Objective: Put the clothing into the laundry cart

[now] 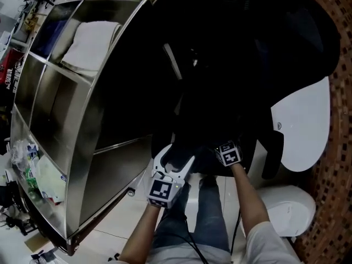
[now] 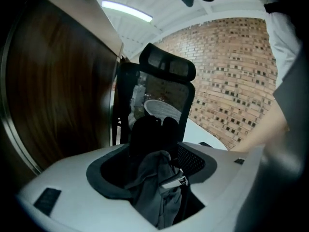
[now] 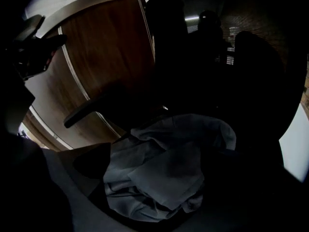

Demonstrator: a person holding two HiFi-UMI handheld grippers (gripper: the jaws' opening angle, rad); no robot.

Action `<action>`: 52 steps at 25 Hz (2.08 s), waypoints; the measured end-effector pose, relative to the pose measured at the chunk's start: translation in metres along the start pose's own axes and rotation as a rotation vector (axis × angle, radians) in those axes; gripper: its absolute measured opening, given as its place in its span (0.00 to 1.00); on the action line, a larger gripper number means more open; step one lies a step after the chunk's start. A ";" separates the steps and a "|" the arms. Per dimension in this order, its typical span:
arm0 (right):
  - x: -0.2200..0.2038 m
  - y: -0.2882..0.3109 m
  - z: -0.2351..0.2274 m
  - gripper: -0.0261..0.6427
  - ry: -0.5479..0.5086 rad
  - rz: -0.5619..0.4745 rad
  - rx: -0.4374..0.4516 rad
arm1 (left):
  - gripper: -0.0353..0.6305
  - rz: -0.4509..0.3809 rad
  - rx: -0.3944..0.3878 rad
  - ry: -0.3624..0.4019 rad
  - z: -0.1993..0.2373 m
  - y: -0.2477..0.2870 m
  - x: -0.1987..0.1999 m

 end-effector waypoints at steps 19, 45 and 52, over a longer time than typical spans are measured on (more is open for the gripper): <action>-0.069 0.108 -0.054 0.98 0.199 0.175 -0.192 | 0.52 0.054 0.084 -0.043 0.030 0.006 -0.054; 0.041 -0.015 0.030 0.27 0.350 -0.207 0.049 | 0.52 -0.020 0.072 -0.048 0.004 -0.047 -0.018; 0.110 -0.146 0.055 0.27 0.376 -0.395 0.051 | 0.52 -0.128 0.020 -0.052 -0.002 -0.078 0.032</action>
Point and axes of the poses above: the fingertips, and each gripper's own axes: y forward along the fingers, z to its left, x out of its top, the point moved 3 cm from there along -y, backward along the fingers, and after that the axes turned 5 degrees about -z, right-handed, at the moved point
